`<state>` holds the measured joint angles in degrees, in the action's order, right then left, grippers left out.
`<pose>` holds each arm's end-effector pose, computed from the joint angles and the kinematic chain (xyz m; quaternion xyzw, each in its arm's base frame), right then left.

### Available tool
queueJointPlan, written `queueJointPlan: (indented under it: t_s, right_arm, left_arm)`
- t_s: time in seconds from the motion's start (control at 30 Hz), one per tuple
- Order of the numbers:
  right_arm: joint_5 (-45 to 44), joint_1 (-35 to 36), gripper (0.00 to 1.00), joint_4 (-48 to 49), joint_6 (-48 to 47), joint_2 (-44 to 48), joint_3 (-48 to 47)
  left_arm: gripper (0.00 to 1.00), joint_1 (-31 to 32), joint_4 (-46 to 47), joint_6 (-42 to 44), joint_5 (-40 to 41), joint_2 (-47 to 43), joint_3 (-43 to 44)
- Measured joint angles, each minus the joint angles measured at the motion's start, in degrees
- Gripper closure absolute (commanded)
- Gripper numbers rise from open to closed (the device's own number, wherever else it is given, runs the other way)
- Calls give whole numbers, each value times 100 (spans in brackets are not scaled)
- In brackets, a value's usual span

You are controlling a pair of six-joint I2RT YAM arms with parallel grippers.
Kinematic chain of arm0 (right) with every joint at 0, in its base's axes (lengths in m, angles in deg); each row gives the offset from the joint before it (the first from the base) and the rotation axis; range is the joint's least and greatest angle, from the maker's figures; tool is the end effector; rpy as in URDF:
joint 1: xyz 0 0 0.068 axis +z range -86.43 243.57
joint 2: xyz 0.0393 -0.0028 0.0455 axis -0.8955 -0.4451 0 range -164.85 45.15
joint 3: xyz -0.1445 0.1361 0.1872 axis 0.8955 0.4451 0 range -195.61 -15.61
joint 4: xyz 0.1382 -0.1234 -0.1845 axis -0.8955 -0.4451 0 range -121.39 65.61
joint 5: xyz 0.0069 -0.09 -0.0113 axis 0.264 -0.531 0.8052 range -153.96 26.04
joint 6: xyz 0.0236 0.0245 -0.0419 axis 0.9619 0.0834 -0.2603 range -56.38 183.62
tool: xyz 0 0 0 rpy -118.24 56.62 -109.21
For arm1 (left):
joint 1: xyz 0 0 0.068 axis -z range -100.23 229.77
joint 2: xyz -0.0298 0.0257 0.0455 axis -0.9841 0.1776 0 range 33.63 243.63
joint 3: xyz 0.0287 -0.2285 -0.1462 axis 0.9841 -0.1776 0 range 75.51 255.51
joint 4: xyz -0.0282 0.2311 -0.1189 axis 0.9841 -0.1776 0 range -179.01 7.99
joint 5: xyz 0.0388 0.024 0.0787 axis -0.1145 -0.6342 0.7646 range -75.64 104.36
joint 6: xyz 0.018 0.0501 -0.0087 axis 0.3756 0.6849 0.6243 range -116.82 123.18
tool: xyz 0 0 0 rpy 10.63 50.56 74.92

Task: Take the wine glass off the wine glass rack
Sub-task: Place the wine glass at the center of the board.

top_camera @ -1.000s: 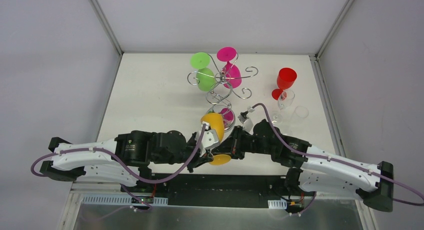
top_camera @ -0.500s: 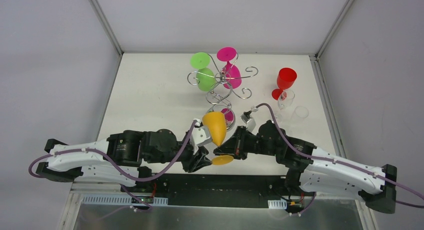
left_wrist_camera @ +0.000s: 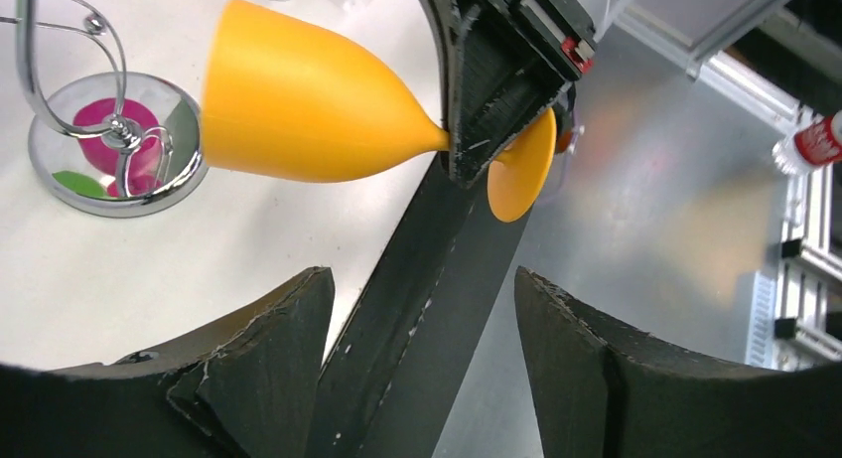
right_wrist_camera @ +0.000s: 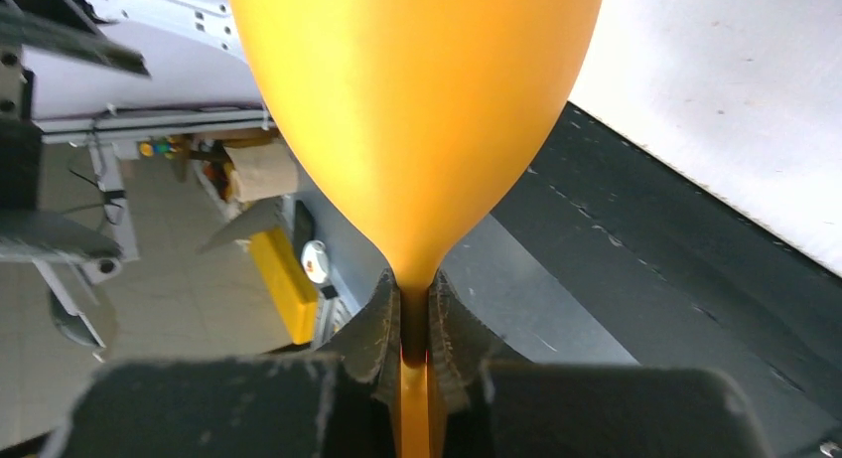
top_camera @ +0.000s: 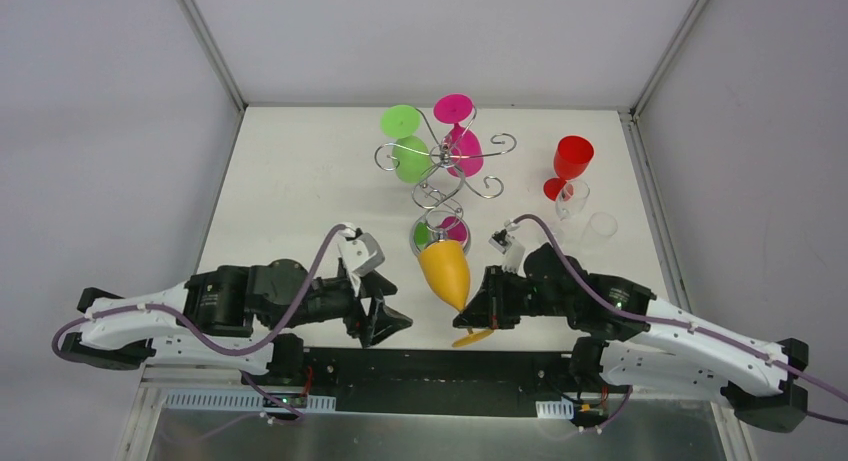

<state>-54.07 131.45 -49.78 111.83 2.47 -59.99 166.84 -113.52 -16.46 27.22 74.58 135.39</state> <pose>0.0579 0.1589 0.3158 -0.1890 0.8138 0.5004 0.2271 0.0150 -0.1385 0.3990 0.3722 0.6839 -0.4464 0.4410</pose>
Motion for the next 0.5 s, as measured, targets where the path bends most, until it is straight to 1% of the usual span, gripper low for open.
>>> queueJointPlan:
  t_s: [0.17, 0.37, 0.5]
  right_arm:
    - [-7, 0, 100, -610, -835, 0, -387]
    - [-2, 0, 100, -986, -1864, -24, -586]
    - [9, 0, 100, -1169, -2511, -195, -820]
  left_arm:
    - [30, 0, 166, -376, 280, -437, -195]
    - [28, 0, 258, -992, 688, -669, -409]
    - [26, 0, 304, -1488, 1016, -990, -597]
